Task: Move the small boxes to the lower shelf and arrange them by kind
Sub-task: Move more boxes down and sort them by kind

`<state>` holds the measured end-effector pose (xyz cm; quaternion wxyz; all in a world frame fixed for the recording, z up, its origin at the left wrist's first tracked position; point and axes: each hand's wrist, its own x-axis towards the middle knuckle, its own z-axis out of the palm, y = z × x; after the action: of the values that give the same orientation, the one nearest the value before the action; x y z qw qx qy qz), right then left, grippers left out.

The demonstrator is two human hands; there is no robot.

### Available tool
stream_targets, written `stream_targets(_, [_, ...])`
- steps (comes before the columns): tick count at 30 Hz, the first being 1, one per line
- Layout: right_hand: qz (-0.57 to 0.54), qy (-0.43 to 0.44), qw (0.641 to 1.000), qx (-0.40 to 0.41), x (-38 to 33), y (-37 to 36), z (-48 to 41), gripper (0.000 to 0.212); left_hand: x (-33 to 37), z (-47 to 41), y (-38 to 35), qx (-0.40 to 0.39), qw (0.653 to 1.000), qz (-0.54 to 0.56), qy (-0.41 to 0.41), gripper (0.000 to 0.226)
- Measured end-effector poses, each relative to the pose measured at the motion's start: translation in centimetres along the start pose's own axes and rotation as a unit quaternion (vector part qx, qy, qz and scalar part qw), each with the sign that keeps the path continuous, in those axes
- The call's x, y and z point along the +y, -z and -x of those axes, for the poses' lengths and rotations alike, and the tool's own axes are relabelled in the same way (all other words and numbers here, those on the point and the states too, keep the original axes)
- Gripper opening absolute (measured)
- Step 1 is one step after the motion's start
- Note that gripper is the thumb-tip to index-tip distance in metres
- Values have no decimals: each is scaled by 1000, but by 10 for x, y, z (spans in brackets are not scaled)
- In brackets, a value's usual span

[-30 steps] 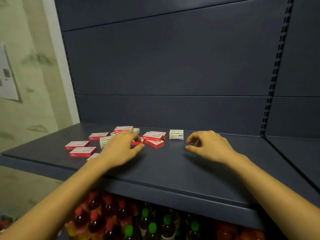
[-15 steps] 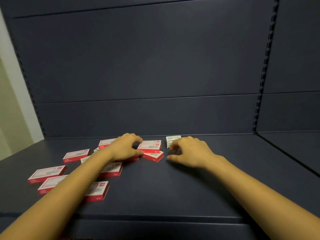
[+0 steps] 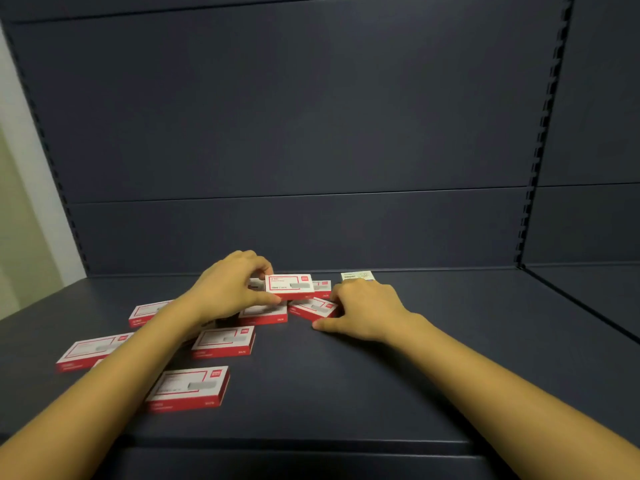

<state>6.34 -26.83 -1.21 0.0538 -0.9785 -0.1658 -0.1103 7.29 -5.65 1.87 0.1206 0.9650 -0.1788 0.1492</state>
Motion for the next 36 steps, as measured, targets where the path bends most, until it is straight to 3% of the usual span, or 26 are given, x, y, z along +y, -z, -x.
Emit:
stream_targets(7, [-3, -4, 1000, 26, 8, -1, 6, 51, 13, 1, 13, 37, 997, 58, -25, 32])
stream_targets(15, [-9, -47, 996, 78, 83, 31, 69, 47, 92, -18, 4, 51, 989, 86, -111, 33])
stream_targets(29, [36, -171, 978, 110, 254, 111, 272, 48, 345, -35, -37, 17, 944, 209, -254, 32])
stream_targets(36, [31, -213, 971, 103, 335, 144, 377, 47, 471, -28, -66, 10, 930, 239, -279, 29])
